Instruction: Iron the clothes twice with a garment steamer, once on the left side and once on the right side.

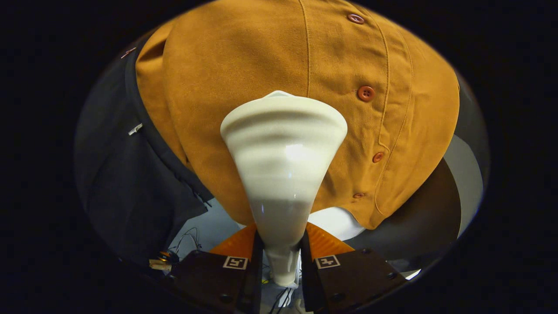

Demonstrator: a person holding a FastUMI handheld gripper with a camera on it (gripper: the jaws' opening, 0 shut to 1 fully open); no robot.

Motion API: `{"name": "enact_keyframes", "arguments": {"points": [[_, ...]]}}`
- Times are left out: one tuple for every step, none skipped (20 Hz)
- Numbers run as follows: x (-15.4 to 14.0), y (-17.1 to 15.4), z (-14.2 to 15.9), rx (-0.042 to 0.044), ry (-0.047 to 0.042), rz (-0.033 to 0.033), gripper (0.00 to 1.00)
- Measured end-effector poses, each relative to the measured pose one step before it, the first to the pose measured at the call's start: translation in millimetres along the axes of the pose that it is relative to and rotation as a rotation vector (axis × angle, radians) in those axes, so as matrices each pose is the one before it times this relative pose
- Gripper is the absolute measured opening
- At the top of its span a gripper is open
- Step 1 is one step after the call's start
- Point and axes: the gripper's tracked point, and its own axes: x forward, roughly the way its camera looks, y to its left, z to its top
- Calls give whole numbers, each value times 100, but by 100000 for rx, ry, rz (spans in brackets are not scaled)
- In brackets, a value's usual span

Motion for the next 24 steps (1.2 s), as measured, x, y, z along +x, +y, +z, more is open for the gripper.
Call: {"name": "enact_keyframes", "arguments": {"points": [[-535, -195, 300, -114, -1514, 180, 41], [-694, -99, 515, -338, -2117, 109, 41], [-797, -138, 801, -446, -2566, 117, 41], [-831, -109, 764, -450, -2804, 91, 41], [-899, -351, 960, -402, -2752, -173, 41], [-628, -456, 828, -167, -2718, -274, 41], [-624, -424, 1016, 107, -2551, -260, 41], [-576, -278, 753, 209, -2422, -415, 41], [-522, -482, 724, 186, -2288, -513, 41], [-848, -533, 931, 192, -2450, -586, 41], [-530, -510, 1012, 256, -2868, -451, 41], [-702, -464, 1092, 16, -3073, -499, 41], [-528, -508, 1185, -76, -3303, -614, 41], [-875, -655, 1293, -86, -3291, -659, 41], [-746, -682, 1240, 31, -3252, -699, 41], [-1300, -843, 1377, 263, -3832, -848, 41], [-576, -497, 1032, 211, -2994, -520, 41], [-480, -495, 872, 166, -2781, -309, 41], [-505, -538, 900, 378, -2686, -123, 41], [-568, -486, 889, 478, -3028, -367, 41], [-419, -485, 914, 576, -3114, -306, 41], [-418, -383, 797, 593, -2946, 149, 41], [-376, -260, 716, 283, -2444, 455, 41], [-348, -183, 505, 77, -2164, 498, 41]]}}
